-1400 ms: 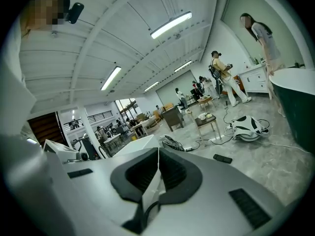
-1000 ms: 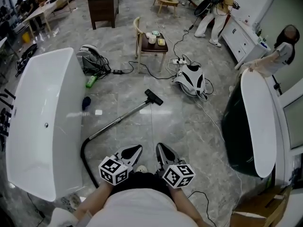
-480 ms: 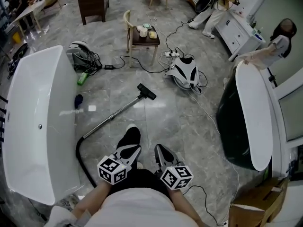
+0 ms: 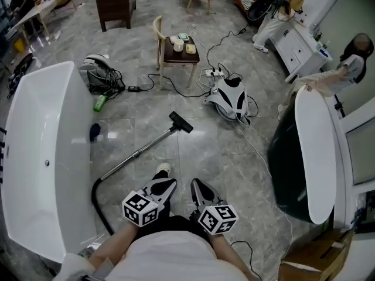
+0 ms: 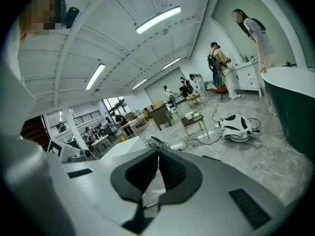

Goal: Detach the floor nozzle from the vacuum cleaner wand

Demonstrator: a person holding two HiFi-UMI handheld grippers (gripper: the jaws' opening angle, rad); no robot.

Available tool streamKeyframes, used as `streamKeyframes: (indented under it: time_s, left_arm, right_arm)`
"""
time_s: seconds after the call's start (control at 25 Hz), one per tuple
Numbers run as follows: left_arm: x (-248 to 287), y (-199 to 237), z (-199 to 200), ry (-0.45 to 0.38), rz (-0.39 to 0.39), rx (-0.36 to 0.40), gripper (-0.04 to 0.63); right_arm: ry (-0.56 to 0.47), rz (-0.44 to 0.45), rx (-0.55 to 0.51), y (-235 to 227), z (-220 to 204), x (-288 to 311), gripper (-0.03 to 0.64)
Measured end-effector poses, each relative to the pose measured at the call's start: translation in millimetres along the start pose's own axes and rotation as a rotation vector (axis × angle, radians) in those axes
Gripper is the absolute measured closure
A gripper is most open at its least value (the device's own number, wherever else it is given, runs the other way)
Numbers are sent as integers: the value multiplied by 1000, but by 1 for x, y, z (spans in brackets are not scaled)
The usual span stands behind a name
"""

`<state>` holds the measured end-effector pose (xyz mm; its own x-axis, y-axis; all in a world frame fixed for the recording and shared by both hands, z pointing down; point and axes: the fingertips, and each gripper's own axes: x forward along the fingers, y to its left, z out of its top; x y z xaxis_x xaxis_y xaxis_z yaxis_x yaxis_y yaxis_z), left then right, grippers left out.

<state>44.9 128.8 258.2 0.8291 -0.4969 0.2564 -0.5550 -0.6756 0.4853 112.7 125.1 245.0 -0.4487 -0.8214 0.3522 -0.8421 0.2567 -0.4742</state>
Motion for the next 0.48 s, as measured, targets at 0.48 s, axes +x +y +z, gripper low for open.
streamKeyframes:
  time_s: [0.48]
  left_arm:
    - [76,77,81,35,-42,45,584]
  right_arm:
    - [-11,18,0,-30,75,100,600]
